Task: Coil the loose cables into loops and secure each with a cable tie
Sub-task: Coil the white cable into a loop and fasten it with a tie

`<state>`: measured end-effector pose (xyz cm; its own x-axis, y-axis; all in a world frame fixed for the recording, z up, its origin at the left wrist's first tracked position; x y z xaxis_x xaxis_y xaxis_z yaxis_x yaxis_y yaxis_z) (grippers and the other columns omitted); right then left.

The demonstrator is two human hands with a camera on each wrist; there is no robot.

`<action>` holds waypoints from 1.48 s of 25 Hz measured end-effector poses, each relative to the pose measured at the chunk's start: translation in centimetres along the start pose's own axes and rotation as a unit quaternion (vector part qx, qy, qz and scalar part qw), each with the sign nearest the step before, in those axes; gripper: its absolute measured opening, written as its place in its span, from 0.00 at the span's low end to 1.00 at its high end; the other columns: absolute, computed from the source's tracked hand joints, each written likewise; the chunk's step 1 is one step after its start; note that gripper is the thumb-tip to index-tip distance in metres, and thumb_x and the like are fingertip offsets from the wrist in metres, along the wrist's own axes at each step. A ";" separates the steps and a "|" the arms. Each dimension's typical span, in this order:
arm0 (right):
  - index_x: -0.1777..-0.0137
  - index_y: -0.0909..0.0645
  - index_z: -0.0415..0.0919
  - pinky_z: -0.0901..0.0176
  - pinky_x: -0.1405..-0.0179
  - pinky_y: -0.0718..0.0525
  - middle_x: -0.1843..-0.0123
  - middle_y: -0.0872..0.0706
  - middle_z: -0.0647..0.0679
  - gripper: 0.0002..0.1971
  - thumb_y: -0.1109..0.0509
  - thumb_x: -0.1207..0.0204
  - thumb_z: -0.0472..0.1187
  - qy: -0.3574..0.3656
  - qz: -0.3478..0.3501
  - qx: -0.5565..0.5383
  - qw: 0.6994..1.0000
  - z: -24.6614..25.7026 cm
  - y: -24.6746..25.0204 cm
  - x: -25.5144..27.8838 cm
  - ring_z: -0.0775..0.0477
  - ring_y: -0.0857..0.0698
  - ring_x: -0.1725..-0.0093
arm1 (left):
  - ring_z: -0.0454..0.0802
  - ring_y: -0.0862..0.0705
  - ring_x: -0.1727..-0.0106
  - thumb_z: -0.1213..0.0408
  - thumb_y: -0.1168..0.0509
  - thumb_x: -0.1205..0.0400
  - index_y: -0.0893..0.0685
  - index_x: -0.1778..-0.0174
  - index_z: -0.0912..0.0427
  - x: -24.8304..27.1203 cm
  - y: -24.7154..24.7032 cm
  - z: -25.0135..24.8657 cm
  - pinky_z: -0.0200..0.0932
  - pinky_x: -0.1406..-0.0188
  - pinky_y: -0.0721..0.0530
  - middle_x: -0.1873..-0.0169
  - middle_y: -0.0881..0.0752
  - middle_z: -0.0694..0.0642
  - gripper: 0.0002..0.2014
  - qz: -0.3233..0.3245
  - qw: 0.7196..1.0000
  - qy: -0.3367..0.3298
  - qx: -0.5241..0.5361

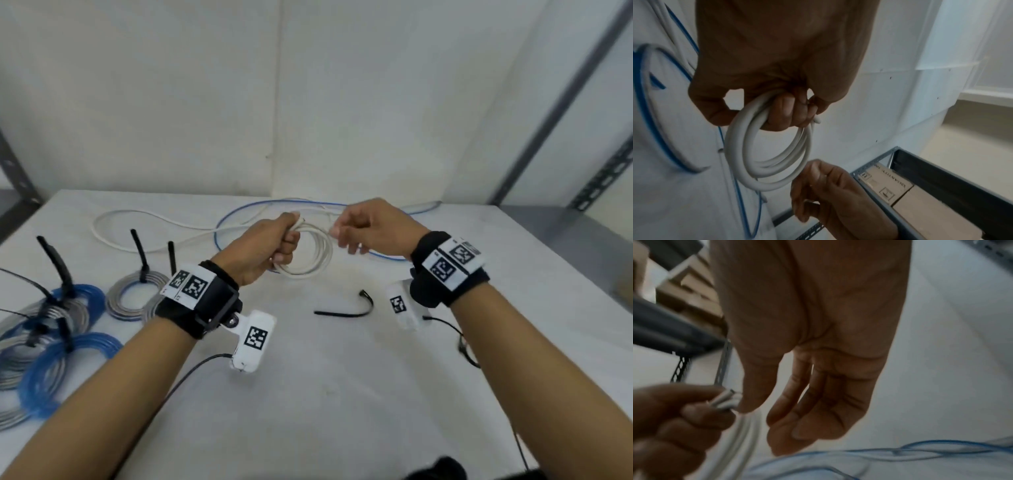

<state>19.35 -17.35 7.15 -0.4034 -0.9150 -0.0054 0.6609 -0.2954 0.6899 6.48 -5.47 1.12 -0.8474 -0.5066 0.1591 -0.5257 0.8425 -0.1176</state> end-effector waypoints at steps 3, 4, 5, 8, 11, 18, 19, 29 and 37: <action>0.54 0.12 0.40 0.64 0.64 0.18 0.63 0.11 0.50 0.12 0.15 0.29 0.47 -0.079 0.075 0.183 0.977 -4.4 -0.3 2.8 0.55 0.15 0.67 | 0.44 0.40 0.75 0.49 0.42 0.09 0.31 0.66 0.50 0.1 -1.9 1.5 0.42 0.70 0.45 0.72 0.36 0.47 0.19 0.030 0.999 0.010 -0.041; 0.54 0.11 0.43 0.68 0.63 0.20 0.61 0.12 0.52 0.13 0.13 0.33 0.47 -0.078 0.083 0.222 0.968 -5.1 -0.8 3.3 0.58 0.17 0.66 | 0.44 0.40 0.74 0.48 0.41 0.10 0.31 0.67 0.50 0.0 -2.2 1.8 0.45 0.67 0.46 0.71 0.36 0.48 0.20 0.040 0.998 0.009 -0.056; 0.52 0.10 0.44 0.73 0.64 0.22 0.61 0.13 0.54 0.15 0.12 0.35 0.46 -0.068 0.090 0.240 0.964 -5.6 -1.8 3.8 0.61 0.19 0.65 | 0.45 0.39 0.74 0.46 0.41 0.10 0.31 0.69 0.49 0.1 -2.4 2.0 0.48 0.64 0.47 0.71 0.36 0.48 0.22 0.051 0.996 0.009 -0.071; 0.51 0.10 0.45 0.79 0.66 0.26 0.62 0.16 0.58 0.15 0.12 0.35 0.45 -0.054 0.116 0.223 0.967 -6.3 -5.1 3.9 0.65 0.21 0.66 | 0.45 0.39 0.74 0.44 0.40 0.11 0.31 0.71 0.49 0.3 -2.1 1.8 0.48 0.63 0.47 0.71 0.36 0.48 0.23 0.054 0.997 -0.001 -0.063; 0.57 0.10 0.45 0.70 0.63 0.24 0.65 0.15 0.57 0.06 0.16 0.29 0.41 -0.036 0.138 0.217 0.966 -6.1 -6.5 3.2 0.64 0.20 0.68 | 0.45 0.42 0.75 0.49 0.41 0.09 0.33 0.68 0.51 0.6 -1.0 0.2 0.38 0.70 0.36 0.72 0.38 0.48 0.21 0.039 0.999 -0.024 -0.007; 0.48 0.17 0.34 0.62 0.69 0.20 0.62 0.11 0.41 0.05 0.26 0.22 0.33 0.113 -0.034 -0.259 0.959 3.8 -0.8 1.4 0.48 0.20 0.71 | 0.45 0.41 0.79 0.50 0.41 0.09 0.33 0.72 0.53 0.8 2.9 -2.9 0.45 0.67 0.28 0.78 0.39 0.46 0.24 -0.045 0.997 -0.069 0.010; 0.45 0.17 0.34 0.61 0.67 0.18 0.62 0.11 0.42 0.08 0.26 0.22 0.34 0.133 -0.056 -0.299 0.943 5.0 -1.1 0.8 0.48 0.19 0.71 | 0.44 0.40 0.79 0.51 0.42 0.09 0.32 0.72 0.53 0.9 3.1 -3.2 0.45 0.67 0.28 0.78 0.38 0.45 0.25 -0.052 0.995 -0.082 0.001; 0.54 0.17 0.34 0.52 0.59 0.09 0.62 0.09 0.38 0.04 0.24 0.21 0.30 0.187 -0.162 -0.215 0.945 6.0 -5.1 -1.6 0.44 0.09 0.64 | 0.44 0.38 0.77 0.49 0.45 0.08 0.34 0.79 0.50 1.3 4.7 -4.8 0.47 0.62 0.27 0.79 0.37 0.42 0.29 -0.086 0.981 -0.145 -0.094; 0.56 0.15 0.35 0.52 0.42 0.10 0.50 0.07 0.45 0.06 0.23 0.24 0.25 0.251 -0.183 -0.266 0.913 5.8 -5.8 -0.8 0.45 0.07 0.46 | 0.46 0.37 0.75 0.51 0.43 0.08 0.27 0.79 0.48 1.3 5.0 -4.6 0.43 0.67 0.29 0.77 0.35 0.56 0.29 -0.117 0.963 -0.176 -0.166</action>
<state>12.18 -13.32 7.41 -0.4054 -0.6999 -0.5880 0.8081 -0.5752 0.1275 3.10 -1.12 5.25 -0.7122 -0.6714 -0.2051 -0.7020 0.6804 0.2104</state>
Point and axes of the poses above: each hand's wrist, its own x-axis away from the middle knuckle, its own y-axis out of the back of the hand, z = x × y, the point moved 7 cm from there along -x, towards the middle knuckle
